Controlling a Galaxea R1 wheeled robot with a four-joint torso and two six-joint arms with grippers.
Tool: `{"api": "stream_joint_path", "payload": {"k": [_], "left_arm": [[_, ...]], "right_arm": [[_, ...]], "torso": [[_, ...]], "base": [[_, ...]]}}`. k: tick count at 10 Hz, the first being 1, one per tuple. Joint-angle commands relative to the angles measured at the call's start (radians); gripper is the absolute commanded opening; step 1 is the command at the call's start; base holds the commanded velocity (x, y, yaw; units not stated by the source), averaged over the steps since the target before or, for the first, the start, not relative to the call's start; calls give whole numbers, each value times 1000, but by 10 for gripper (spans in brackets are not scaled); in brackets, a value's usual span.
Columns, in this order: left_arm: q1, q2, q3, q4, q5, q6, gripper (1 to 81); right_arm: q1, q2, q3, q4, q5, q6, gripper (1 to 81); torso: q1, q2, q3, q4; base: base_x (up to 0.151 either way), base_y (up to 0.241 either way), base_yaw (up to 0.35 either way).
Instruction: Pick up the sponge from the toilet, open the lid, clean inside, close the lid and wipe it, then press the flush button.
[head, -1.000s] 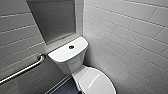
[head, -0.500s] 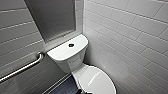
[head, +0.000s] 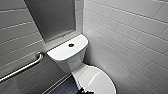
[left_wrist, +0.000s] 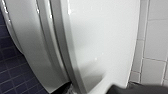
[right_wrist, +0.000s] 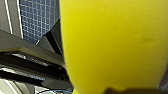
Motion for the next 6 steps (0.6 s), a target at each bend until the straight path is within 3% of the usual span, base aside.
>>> {"api": "stream_joint_path", "payload": {"k": [1,6], "left_arm": [[-102,24,20,2,23,-2,811],[-86,96,-114,-3,19,-35,811]], "right_arm": [[0,-29,13,-18,-81,-1,10],[3,-27,15,-18,-79,-1,10]], "torso": [[0,0,0,0],[0,0,0,0]], "base": [[0,0,0],[0,0,0]]}}
